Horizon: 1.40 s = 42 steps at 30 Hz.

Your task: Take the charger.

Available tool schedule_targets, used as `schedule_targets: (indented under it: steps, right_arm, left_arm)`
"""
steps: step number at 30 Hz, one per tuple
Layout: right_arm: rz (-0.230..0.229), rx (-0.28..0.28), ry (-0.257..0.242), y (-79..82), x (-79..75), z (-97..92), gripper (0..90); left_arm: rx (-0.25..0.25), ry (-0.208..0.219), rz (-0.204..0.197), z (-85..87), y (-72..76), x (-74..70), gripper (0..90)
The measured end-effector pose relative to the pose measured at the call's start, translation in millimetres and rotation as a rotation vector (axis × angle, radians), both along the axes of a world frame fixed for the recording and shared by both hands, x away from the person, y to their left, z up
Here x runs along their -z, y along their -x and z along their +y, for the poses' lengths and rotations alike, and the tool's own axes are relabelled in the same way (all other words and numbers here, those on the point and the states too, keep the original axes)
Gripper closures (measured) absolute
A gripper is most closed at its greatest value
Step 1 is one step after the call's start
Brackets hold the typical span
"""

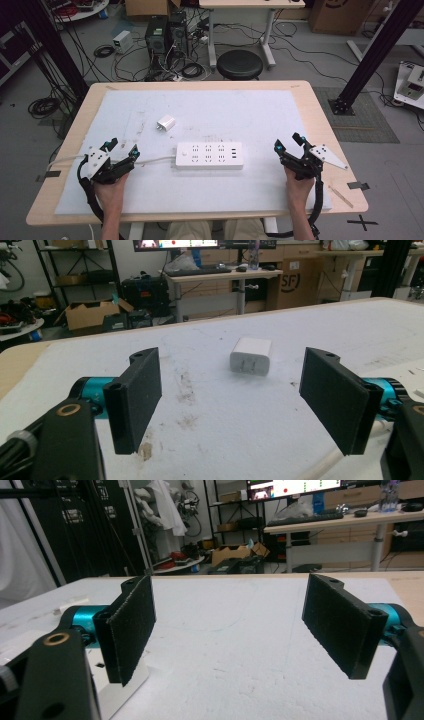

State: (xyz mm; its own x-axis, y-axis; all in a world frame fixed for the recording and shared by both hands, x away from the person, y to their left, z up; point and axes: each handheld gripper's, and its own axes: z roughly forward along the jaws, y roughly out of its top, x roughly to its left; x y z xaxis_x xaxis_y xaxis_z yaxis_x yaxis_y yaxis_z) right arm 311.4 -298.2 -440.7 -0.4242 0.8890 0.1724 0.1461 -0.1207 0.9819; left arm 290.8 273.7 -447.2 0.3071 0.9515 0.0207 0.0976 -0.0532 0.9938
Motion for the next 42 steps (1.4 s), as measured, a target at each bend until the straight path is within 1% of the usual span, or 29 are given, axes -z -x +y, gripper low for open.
schedule_targets:
  steps: [1,2,6,8,10,11,12,13,14,17,18,19,21,23,25,26,27,29,31,32,33,34,36,37,39,40,41,42]
  right_arm:
    - [0.000,0.003,0.012,-0.5,0.1,0.2,22.0]
    - [0.003,0.002,0.013,-0.7,0.1,0.9,22.0]
    - [0.011,-0.002,0.041,-1.6,-0.2,3.4,22.0]
    - [0.005,0.002,0.074,-2.0,-0.4,6.1,22.0]
    - [0.010,0.000,0.104,-1.5,-0.8,10.1,22.0]
    - [0.002,0.000,0.126,-1.8,-0.9,11.7,22.0]
    - [0.003,0.002,0.137,-1.4,-1.0,13.3,22.0]
    - [0.012,0.007,0.137,-0.5,-1.0,14.9,22.0]
    - [-0.002,0.010,0.150,-1.1,-0.9,15.1,22.0]
    - [-0.002,0.022,0.147,-1.0,-0.7,15.2,22.0]
    - [0.008,0.020,0.141,-0.8,-0.8,15.3,22.0]
    - [0.006,0.017,0.144,-1.5,-0.7,14.9,22.0]
    - [0.011,0.017,0.144,-1.3,-0.8,15.3,21.9]
    - [0.014,0.016,0.142,-1.0,-0.9,16.0,21.8]
    - [0.010,0.010,0.151,-1.6,-0.9,16.2,21.8]
    - [0.017,0.011,0.151,-1.9,-1.0,16.7,21.4]
    - [0.026,0.008,0.148,-2.2,-1.2,16.8,21.1]
    - [0.028,0.012,0.147,-2.4,-1.3,16.6,21.0]
    - [0.025,0.014,0.145,-1.8,-1.3,15.8,21.0]
    - [0.028,0.017,0.140,-1.6,-1.2,15.7,21.0]
    - [0.024,0.018,0.138,-2.2,-1.2,15.3,21.0]
    - [0.024,0.018,0.138,-2.2,-1.2,15.3,21.0]
    - [0.030,0.016,0.133,-2.2,-1.1,15.3,21.0]
    - [0.030,0.016,0.133,-2.2,-1.1,15.3,21.0]
    - [0.030,0.014,0.133,-2.2,-1.1,15.5,21.0]
    - [0.021,0.013,0.139,-2.2,-1.1,15.2,21.0]
    - [0.022,0.014,0.138,-2.1,-1.0,15.2,21.0]
    - [0.024,0.016,0.135,-2.1,-1.1,15.2,21.0]
  left_arm:
    - [0.000,-0.002,0.001,0.6,0.0,0.0,24.9]
    - [-0.002,0.007,-0.001,0.5,-0.1,0.2,24.9]
    - [-0.003,0.003,0.000,0.8,-0.1,0.2,24.9]
    - [-0.004,0.005,0.001,0.7,0.0,0.2,24.9]
    - [-0.006,0.007,0.001,0.7,0.0,0.3,24.9]
    - [-0.005,0.005,0.005,1.0,0.1,0.2,24.9]
    - [-0.007,0.011,0.004,0.9,-0.1,0.4,24.9]
    - [-0.007,0.011,0.005,1.0,-0.1,0.4,24.9]
    - [-0.007,0.011,0.004,1.0,-0.3,0.5,24.9]
    - [-0.009,0.009,-0.003,0.6,0.3,-0.1,24.9]
    - [-0.007,0.006,-0.005,0.5,0.2,-0.2,24.9]
    - [-0.008,0.004,-0.003,0.1,-0.2,-0.2,24.9]
    - [-0.003,0.003,0.006,-0.4,-0.8,0.1,24.9]
    - [0.006,0.017,0.017,-1.3,-2.5,0.9,24.9]
    - [0.020,0.020,0.043,-1.3,-4.3,1.5,24.9]
    - [0.027,0.021,0.050,-1.3,-4.8,1.5,24.9]
    - [0.036,0.021,0.055,-1.2,-5.2,1.3,24.9]
    - [0.038,0.028,0.055,-2.0,-5.7,0.8,24.9]
    - [0.042,0.002,0.061,-2.7,-7.0,-2.5,24.9]
    - [0.042,0.002,0.061,-2.7,-7.0,-2.5,24.9]
    - [0.031,-0.029,0.085,-4.5,-8.7,-7.0,24.9]
    - [0.031,-0.029,0.085,-4.5,-8.7,-7.0,24.9]
    - [0.060,-0.039,0.106,-8.5,-11.0,-15.8,24.9]
    - [0.060,-0.039,0.106,-8.5,-11.0,-15.8,24.9]
    - [0.088,-0.045,0.115,-11.4,-13.1,-22.7,24.9]
    - [0.100,-0.050,0.119,-13.1,-14.5,-26.1,25.2]
    - [0.132,-0.062,0.135,-16.8,-18.2,-33.4,25.5]
    - [0.132,-0.062,0.135,-16.8,-18.2,-33.4,25.6]
